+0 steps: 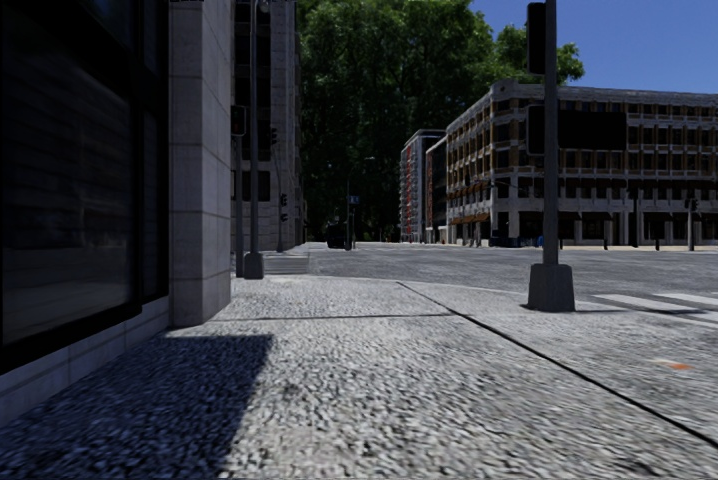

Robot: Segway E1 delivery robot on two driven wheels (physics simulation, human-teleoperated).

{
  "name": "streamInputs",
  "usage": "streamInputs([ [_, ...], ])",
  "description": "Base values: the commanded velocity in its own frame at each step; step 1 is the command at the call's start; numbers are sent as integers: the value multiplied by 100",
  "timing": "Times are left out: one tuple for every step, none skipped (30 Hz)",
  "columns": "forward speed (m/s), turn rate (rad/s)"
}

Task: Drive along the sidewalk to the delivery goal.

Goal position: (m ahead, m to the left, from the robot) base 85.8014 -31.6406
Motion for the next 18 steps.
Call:
streamInputs([
  [177,-57],
  [177,-57],
  [177,-58],
  [176,-59],
  [171,-61],
  [171,-61],
  [170,-61],
  [168,-61],
  [168,-61],
  [168,-61],
  [168,-61],
  [168,-61],
  [168,-61],
  [168,-61],
  [168,-61],
  [168,-61],
  [168,-61],
  [168,-61],
])
